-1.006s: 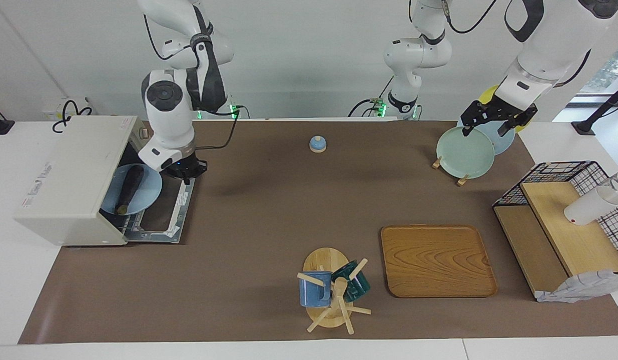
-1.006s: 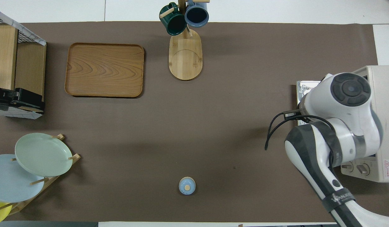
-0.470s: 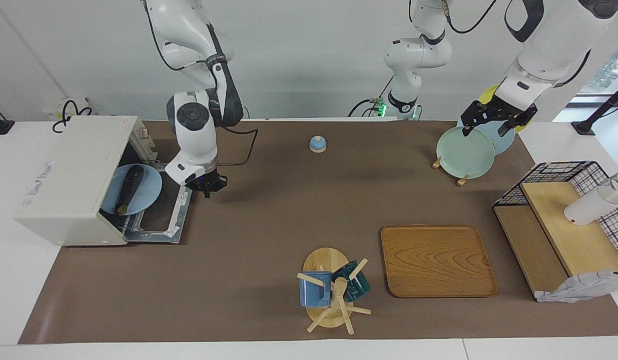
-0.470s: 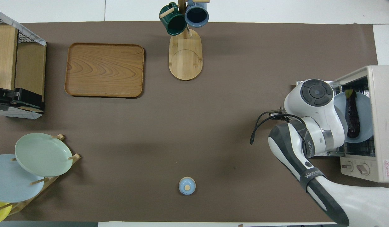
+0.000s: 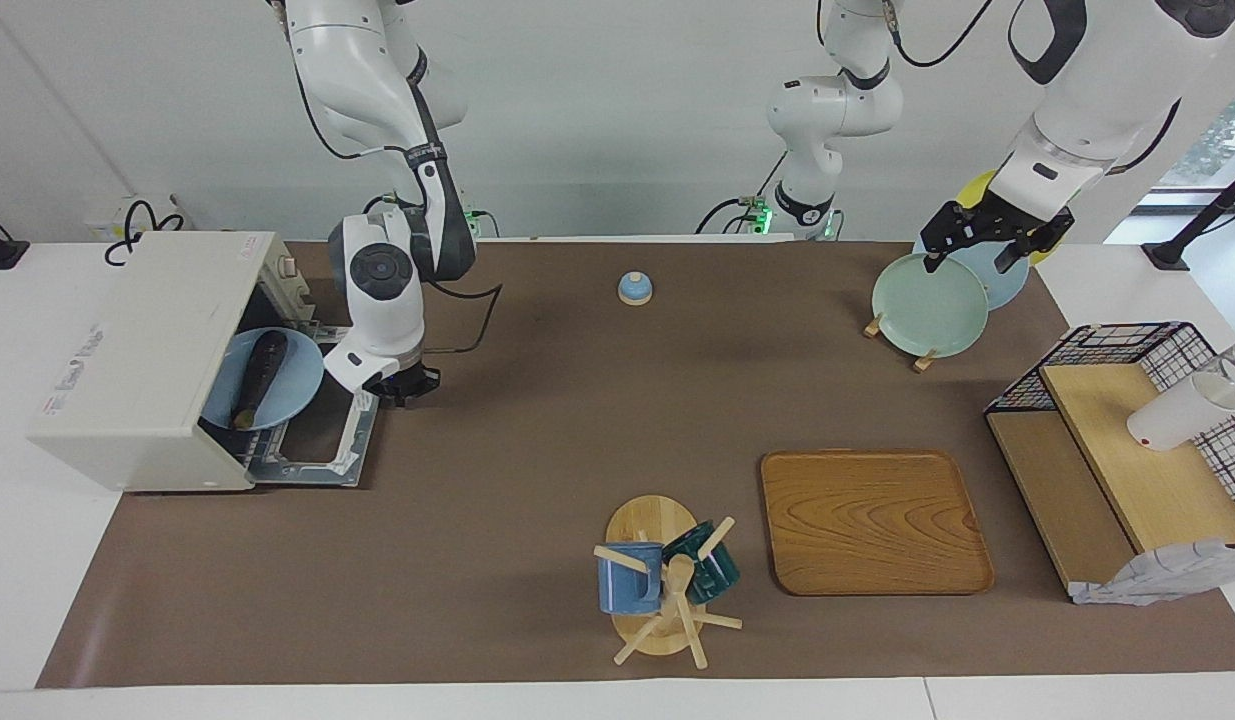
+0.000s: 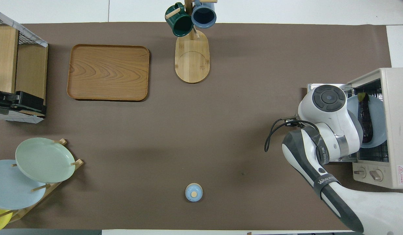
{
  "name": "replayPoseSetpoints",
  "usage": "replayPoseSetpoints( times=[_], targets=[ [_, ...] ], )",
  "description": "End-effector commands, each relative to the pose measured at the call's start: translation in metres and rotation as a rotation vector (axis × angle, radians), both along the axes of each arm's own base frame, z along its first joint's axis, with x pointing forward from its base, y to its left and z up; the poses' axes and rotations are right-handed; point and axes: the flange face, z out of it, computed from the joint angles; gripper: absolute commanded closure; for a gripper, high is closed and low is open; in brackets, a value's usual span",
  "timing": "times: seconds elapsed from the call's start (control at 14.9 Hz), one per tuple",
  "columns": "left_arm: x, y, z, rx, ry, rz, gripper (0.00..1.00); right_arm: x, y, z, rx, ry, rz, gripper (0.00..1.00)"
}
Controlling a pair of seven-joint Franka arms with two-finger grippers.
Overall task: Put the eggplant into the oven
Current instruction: 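Push the oven door shut with the right gripper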
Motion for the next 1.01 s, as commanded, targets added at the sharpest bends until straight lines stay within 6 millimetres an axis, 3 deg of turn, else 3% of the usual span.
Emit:
replayPoseSetpoints(
  times=[0.0,0.47,0.74,0.94],
  targets=[
    [-0.005,0.002,0.004,0.022,0.0,0.007,0.0,-0.007,-0.011,0.004,-0.029,0.001,0.028,1.0],
    [-0.005,0.002,0.004,0.022,0.0,0.007,0.0,-0.004,-0.027,0.012,-0.107,0.036,0.104,1.0],
    [-0.005,0.002,0.004,0.022,0.0,0.007,0.0,0.013,-0.037,0.058,-0.128,0.065,0.154,1.0],
    [-0.005,0.002,0.004,0.022,0.0,0.007,0.0,0.011,-0.069,0.085,-0.117,0.068,0.175,1.0]
  ],
)
